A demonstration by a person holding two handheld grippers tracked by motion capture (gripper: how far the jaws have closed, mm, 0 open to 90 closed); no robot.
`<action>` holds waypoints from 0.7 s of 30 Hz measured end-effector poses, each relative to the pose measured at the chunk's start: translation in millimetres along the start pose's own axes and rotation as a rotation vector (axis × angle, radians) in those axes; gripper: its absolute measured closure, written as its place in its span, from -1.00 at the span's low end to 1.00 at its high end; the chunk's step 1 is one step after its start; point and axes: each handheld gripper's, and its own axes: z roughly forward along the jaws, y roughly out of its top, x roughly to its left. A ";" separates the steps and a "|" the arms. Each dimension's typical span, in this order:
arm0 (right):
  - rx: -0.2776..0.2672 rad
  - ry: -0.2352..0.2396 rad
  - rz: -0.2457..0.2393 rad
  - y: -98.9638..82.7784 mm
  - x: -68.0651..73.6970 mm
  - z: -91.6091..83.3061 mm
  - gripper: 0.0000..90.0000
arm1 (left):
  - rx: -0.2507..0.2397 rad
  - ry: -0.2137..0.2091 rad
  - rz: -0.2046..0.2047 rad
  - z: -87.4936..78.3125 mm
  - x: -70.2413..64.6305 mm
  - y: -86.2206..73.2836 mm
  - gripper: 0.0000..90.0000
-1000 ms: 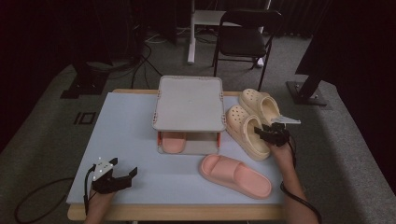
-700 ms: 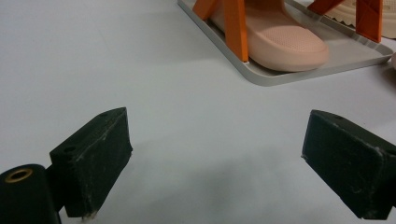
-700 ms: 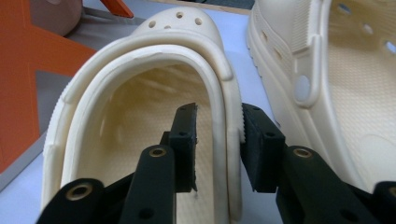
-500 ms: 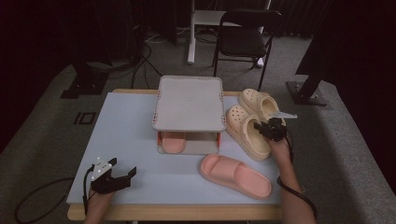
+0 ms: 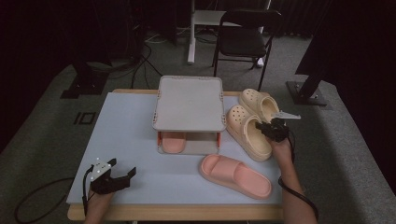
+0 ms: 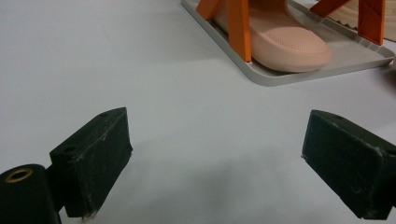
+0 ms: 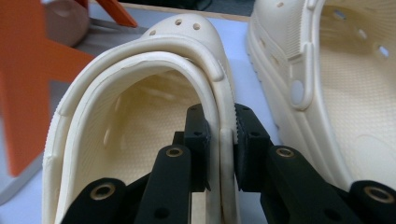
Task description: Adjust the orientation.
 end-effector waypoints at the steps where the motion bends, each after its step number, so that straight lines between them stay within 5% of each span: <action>1: -0.004 0.011 0.003 -0.2 0.0 -2.0 0.73 | 0.000 0.000 0.000 -0.1 0.1 0.0 -0.82; 21: -0.016 0.079 -0.028 -24.6 7.6 -41.6 0.73 | -0.007 0.004 -0.008 -1.2 0.2 1.1 -0.82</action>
